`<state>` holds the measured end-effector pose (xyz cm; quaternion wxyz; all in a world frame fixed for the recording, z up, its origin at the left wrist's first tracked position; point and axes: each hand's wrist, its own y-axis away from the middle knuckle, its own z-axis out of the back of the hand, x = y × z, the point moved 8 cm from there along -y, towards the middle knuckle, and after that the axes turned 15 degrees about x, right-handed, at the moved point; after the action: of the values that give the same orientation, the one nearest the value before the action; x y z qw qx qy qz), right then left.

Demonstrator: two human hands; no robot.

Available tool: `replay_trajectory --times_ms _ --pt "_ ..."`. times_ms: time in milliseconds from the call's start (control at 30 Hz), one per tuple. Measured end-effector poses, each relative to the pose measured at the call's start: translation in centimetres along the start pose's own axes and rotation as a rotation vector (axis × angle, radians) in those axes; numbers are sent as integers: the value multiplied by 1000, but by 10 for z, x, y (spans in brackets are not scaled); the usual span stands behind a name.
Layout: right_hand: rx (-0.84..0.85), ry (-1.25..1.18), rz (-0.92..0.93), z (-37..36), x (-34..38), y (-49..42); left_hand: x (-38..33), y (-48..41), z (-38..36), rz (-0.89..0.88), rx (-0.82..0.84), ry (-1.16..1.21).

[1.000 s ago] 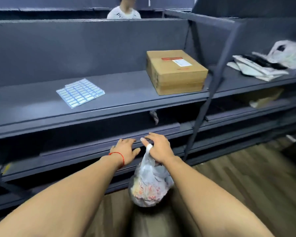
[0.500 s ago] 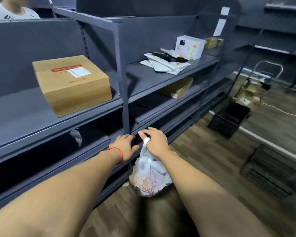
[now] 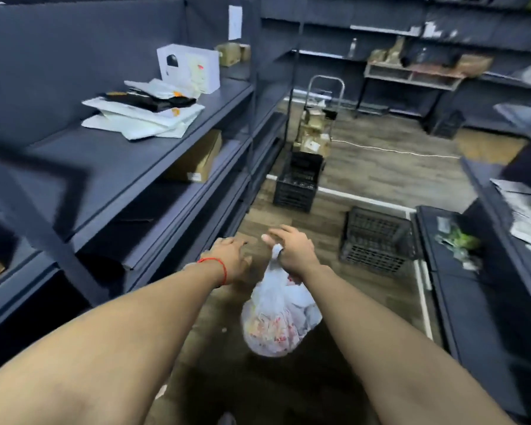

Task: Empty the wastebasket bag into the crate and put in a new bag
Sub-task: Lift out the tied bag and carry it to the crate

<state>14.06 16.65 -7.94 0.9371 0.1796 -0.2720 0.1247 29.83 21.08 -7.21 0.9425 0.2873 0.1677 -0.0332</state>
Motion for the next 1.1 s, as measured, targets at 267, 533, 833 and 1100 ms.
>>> replay_trajectory --times_ms 267,533,833,1100 --pt "-66 -26 -266 70 -82 -18 -66 -80 43 -142 65 -70" --pt "-147 -112 -377 129 -151 -59 -147 -169 60 -249 111 -177" --pt "-145 -176 -418 186 -245 -132 -233 -287 59 -209 162 -146" --pt "-138 -215 -467 248 -324 -189 -309 -379 82 -225 200 -177"
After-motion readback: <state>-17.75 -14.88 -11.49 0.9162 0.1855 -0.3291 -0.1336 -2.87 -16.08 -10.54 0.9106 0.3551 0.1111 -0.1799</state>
